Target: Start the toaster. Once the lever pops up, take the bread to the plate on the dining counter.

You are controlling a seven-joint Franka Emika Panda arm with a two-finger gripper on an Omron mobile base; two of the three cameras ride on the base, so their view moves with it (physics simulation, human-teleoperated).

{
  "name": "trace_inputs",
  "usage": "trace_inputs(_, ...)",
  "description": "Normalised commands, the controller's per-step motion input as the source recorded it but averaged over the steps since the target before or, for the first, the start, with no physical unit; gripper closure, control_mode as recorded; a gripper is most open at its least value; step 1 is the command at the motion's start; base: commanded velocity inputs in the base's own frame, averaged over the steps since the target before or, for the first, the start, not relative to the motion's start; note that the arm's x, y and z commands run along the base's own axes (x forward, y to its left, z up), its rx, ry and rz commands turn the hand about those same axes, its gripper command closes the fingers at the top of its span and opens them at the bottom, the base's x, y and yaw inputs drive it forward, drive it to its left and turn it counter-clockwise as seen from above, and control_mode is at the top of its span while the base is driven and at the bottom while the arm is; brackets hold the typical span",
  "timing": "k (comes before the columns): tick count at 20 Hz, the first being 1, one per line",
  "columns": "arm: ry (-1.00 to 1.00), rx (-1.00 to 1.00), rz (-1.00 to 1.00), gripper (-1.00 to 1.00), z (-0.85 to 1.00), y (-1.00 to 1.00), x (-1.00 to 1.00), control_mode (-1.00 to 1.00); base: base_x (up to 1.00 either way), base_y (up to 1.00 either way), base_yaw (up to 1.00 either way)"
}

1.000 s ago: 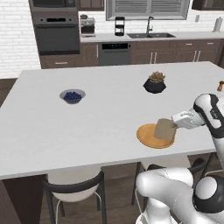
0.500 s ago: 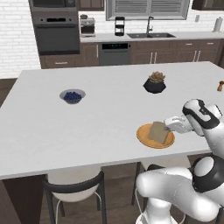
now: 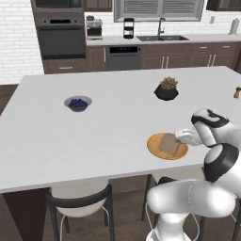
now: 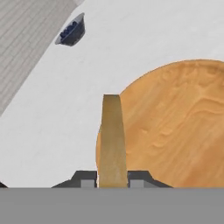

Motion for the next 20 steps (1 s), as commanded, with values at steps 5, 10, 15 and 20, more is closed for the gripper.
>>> trace_inputs(5, 0.0, 0.0, 0.0, 1.0, -0.23, -0.14, 0.31, -1.0, 0.0, 0.0, 0.0)
trace_inputs(10, 0.0, 0.01, 0.0, 1.0, -0.23, 0.0, 0.27, -1.0, 0.0, 0.0, 0.0)
trace_inputs(15, 0.03, 0.0, 0.0, -1.0, -0.4, 0.0, 0.01, -1.0, 0.0, 0.0, 0.0)
trace_inputs(20, 0.01, -0.03, -0.11, -1.0, -0.04, -0.17, 0.0, -1.0, 0.0, 0.0, 0.0)
